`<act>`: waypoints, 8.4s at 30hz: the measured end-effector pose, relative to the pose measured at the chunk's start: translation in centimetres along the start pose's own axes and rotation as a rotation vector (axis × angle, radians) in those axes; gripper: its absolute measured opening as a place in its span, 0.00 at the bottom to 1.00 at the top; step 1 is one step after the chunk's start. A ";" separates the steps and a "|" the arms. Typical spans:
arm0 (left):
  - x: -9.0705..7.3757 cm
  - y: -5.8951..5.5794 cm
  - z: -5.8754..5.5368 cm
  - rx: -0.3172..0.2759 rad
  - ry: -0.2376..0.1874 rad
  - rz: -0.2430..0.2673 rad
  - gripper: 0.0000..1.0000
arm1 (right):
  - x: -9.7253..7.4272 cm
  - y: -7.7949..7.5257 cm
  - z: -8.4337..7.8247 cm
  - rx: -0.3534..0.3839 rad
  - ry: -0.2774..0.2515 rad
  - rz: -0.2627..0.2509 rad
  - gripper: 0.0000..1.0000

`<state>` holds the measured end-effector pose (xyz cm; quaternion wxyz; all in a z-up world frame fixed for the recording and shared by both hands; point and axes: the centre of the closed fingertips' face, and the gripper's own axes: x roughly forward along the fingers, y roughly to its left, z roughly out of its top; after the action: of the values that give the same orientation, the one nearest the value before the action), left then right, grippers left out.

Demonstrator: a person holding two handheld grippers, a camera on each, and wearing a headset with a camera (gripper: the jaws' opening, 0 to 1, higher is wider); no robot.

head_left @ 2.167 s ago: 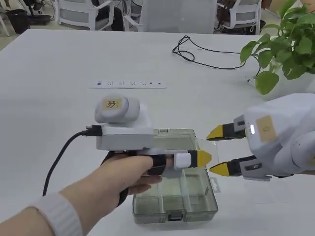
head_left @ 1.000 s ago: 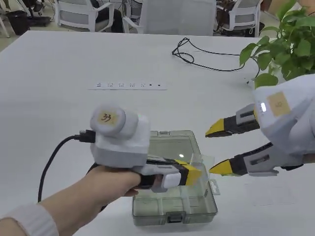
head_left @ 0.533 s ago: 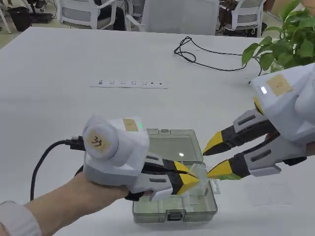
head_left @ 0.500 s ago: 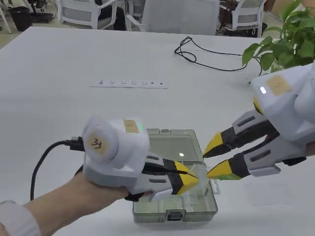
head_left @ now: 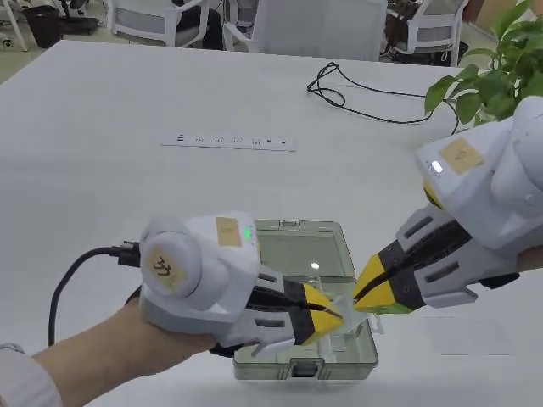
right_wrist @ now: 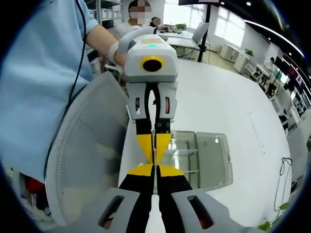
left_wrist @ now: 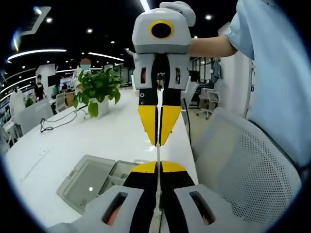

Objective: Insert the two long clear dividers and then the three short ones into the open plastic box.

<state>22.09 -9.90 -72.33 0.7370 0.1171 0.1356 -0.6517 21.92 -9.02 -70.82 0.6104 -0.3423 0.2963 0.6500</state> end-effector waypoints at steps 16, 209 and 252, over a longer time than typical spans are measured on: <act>0.1 -0.5 -0.3 -0.022 -0.007 -0.005 0.00 | 0.2 0.4 -0.1 -0.039 0.023 0.029 0.02; -8.1 3.2 -6.2 -0.238 0.094 0.334 0.96 | 6.2 -5.7 -0.7 0.154 -0.125 -0.144 1.00; -7.2 3.4 -5.8 -0.232 0.122 0.345 0.96 | -0.6 -2.9 -20.5 0.238 0.231 -0.130 0.84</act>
<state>24.37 -0.77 -75.19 0.8365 0.0921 0.2323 -0.4878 26.54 -25.60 -82.37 0.6494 -0.3584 0.4164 0.5258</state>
